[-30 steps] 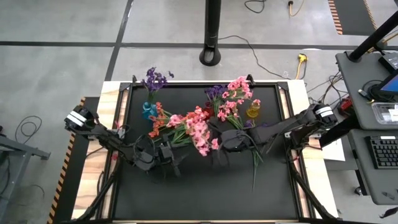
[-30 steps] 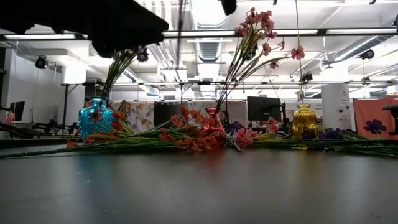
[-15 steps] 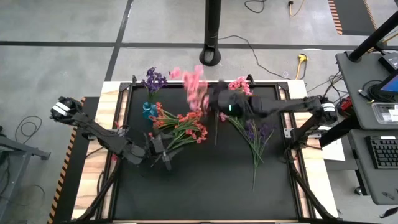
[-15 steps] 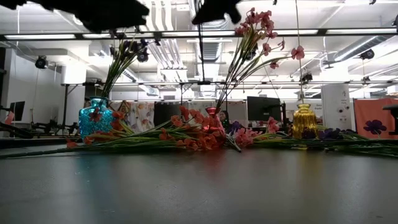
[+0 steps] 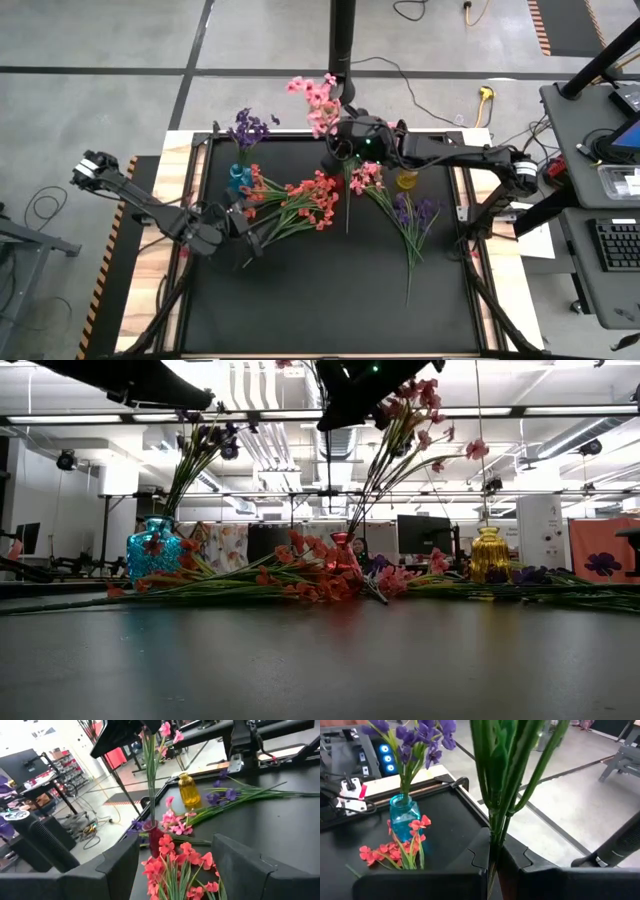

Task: Sort flowers into vase by color
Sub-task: Put the bottom right pink flower into the red vase

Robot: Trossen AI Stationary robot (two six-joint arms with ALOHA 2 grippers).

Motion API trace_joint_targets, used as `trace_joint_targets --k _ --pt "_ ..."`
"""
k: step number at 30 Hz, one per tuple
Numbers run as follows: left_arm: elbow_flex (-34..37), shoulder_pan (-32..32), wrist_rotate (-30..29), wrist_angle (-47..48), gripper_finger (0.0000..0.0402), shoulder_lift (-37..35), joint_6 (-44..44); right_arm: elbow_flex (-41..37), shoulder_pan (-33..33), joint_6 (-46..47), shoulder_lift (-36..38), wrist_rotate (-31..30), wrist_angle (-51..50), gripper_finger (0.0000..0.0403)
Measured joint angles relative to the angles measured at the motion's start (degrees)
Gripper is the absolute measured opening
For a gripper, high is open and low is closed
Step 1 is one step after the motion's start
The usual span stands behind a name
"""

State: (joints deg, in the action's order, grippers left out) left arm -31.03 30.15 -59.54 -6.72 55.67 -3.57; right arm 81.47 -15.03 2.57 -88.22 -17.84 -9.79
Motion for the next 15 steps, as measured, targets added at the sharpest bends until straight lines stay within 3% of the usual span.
trace_joint_targets --k 15 --pt "0.00 -0.28 -0.12 0.19 0.0231 0.47 0.04 -1.03 0.00 -0.54 -1.86 -0.16 -0.47 0.0013"
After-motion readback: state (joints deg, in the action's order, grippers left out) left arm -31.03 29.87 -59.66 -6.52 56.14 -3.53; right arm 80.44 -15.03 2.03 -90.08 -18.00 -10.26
